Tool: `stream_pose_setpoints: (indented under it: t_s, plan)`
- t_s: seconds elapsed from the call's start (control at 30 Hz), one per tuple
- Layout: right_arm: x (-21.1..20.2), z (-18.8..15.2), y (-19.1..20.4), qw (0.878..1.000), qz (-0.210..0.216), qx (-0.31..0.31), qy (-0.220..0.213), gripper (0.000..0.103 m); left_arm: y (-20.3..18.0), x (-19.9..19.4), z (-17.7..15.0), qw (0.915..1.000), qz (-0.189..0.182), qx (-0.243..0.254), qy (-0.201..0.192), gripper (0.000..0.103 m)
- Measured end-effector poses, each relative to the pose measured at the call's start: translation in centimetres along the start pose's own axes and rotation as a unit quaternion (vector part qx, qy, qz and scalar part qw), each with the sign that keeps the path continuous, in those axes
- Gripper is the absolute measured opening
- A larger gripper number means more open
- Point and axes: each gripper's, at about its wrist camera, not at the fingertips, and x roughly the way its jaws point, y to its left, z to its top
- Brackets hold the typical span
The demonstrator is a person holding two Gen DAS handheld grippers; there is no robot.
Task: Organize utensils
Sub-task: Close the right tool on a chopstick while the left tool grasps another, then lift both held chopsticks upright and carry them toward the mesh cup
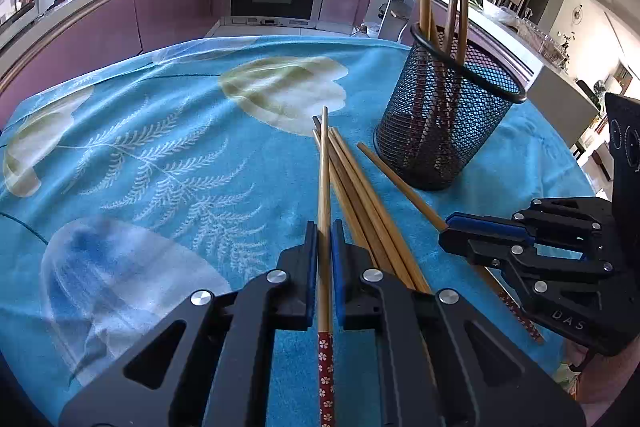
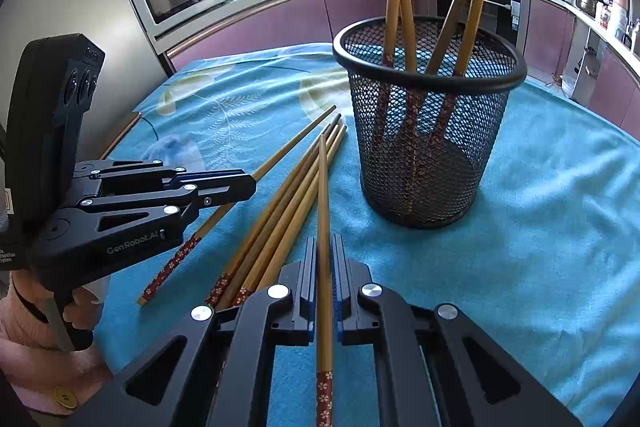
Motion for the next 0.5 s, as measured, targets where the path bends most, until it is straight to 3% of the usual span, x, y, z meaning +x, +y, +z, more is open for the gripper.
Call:
stream_pose_setpoints:
  t_s: [0.5]
  plan:
    - [-5.0, 0.6, 0.7, 0.997, 0.043, -0.002, -0.067, 0.006, -0.1, -6.0, 0.9, 0.9955, -0.078, -0.003, -0.054, 0.007]
